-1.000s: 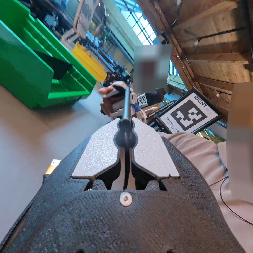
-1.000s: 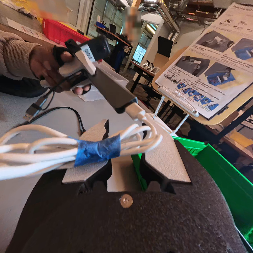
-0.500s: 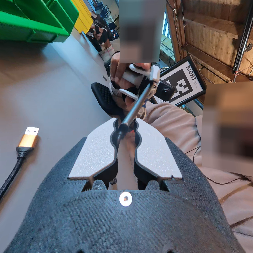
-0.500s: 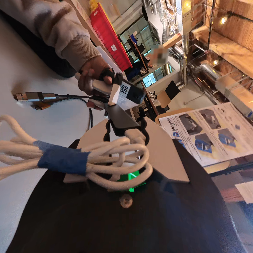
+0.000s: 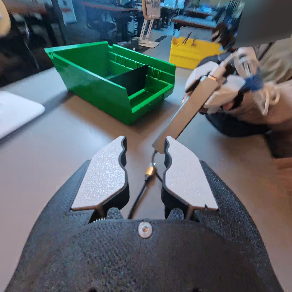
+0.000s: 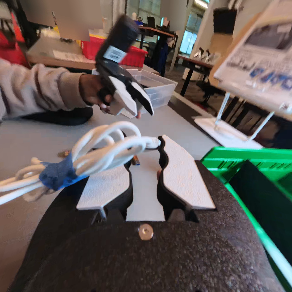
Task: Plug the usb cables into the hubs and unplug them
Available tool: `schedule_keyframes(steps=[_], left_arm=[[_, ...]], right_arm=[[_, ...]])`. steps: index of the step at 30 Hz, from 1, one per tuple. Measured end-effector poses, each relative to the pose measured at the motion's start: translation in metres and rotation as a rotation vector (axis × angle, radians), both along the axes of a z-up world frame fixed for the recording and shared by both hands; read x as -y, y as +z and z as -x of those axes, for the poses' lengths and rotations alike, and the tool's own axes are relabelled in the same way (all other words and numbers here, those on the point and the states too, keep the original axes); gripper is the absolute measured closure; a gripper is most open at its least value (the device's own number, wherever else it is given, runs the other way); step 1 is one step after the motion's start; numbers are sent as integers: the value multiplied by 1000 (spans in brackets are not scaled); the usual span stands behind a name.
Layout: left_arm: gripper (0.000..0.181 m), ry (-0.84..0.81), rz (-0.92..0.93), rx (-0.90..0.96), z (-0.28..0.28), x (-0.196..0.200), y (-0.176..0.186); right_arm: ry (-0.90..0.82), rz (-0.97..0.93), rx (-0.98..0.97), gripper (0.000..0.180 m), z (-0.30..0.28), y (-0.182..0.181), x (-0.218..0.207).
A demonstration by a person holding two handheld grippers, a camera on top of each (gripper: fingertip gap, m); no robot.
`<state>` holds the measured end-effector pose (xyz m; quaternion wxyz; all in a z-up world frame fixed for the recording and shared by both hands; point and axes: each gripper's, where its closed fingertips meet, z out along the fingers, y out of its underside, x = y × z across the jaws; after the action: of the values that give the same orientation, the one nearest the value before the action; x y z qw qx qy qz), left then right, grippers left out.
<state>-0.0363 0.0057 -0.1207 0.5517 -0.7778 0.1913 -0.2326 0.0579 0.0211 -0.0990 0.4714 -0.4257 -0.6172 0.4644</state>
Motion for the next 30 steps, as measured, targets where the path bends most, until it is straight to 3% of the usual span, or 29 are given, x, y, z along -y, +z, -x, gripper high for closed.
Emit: schedule_keyframes(steps=[1, 4, 7, 9, 13, 16, 18, 20, 22, 25, 30], left_arm=[[134, 4, -63, -109, -3, 2, 4], [134, -42, -154, -292, -33, 8, 3], [133, -75, -143, -466, -59, 5, -23], [135, -100, -107, -493, -75, 4, -37], [160, -78, -95, -510, -82, -1, -44], [161, -119, -143, -503, -78, 5, -30], [168, -196, -185, -451, -78, 17, -19], [170, -300, -203, -406, -79, 32, -16], [170, -379, -196, -423, -79, 43, -23], [170, -460, -181, -432, -87, 52, -32], [170, -457, -204, -523, -90, 52, -38]], right_arm=[[-14, 102, 26, 147, 2, -3, -5], [-34, 389, 65, 147, 8, -7, -12], [-36, 582, 87, 147, 12, -11, -9], [-57, 653, 88, 147, 14, -12, -7], [-97, 705, 79, 147, 15, -12, -11], [42, 710, 38, 146, 10, 0, -3], [272, 578, 7, 148, -1, 12, 19], [374, 357, 7, 144, -12, 9, 32], [354, 110, 21, 142, -15, -6, 39], [348, -114, 90, 140, -11, -29, 58], [264, -380, 66, 161, -1, -41, 67]])
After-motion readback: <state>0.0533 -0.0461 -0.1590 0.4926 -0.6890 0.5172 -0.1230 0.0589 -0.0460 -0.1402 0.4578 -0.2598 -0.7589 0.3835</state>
